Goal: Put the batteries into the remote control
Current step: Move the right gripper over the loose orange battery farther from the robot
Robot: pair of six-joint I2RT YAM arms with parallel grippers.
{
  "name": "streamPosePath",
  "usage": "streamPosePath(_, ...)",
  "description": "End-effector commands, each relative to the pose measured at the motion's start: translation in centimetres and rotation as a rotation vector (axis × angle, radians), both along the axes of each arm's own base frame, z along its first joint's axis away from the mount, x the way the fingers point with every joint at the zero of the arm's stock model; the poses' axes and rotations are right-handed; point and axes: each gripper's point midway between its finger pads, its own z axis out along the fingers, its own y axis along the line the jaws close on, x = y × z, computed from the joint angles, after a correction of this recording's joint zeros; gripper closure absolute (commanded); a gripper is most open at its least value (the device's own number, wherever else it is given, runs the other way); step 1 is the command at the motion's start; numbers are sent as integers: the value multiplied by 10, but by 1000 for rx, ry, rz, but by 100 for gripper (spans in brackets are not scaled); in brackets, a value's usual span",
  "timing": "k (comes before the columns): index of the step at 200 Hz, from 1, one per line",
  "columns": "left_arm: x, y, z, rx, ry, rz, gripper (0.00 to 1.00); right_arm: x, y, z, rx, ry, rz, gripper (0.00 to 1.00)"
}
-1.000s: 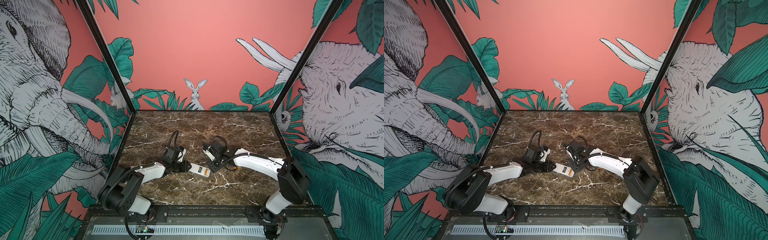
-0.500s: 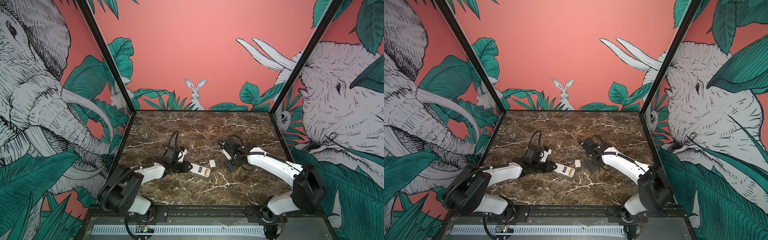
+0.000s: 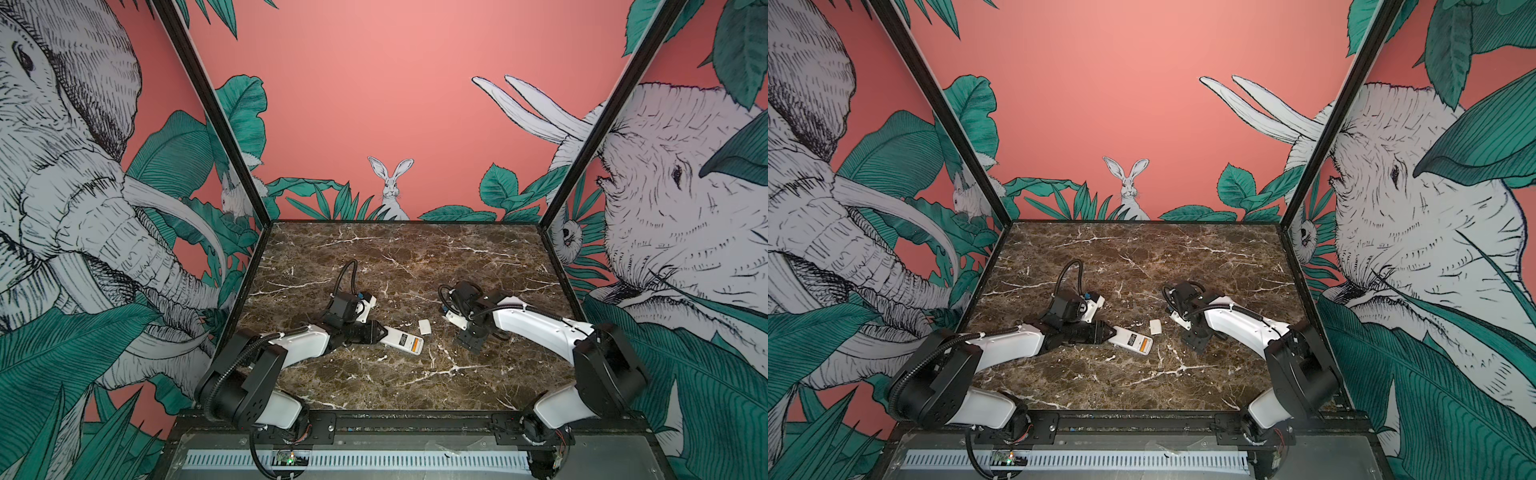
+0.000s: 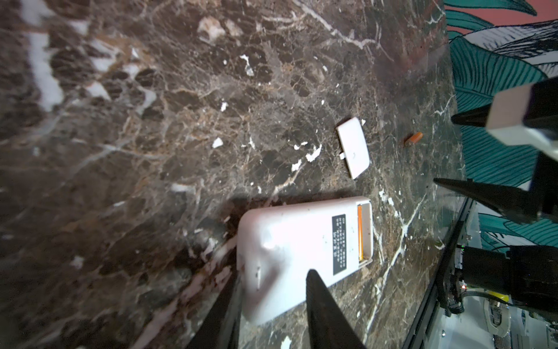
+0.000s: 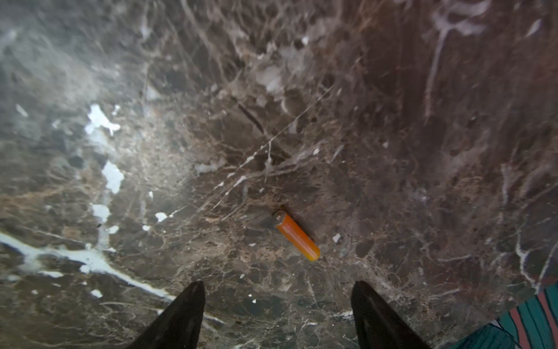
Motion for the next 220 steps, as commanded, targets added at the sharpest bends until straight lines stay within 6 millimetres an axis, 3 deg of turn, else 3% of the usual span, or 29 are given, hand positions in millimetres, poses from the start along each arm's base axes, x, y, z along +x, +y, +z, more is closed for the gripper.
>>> streamPosePath(1, 1, -2, 2, -13, -22, -22, 63, 2, 0, -3, 16, 20, 28, 25)
streamPosePath(105, 0, -2, 6, -35, -27, -7, 63, 13, -9, -29, -31, 83, 7, 35)
streamPosePath(220, 3, -1, 4, -24, -23, 6, 63, 16, -13, -37, -52, 120, -11, 62)
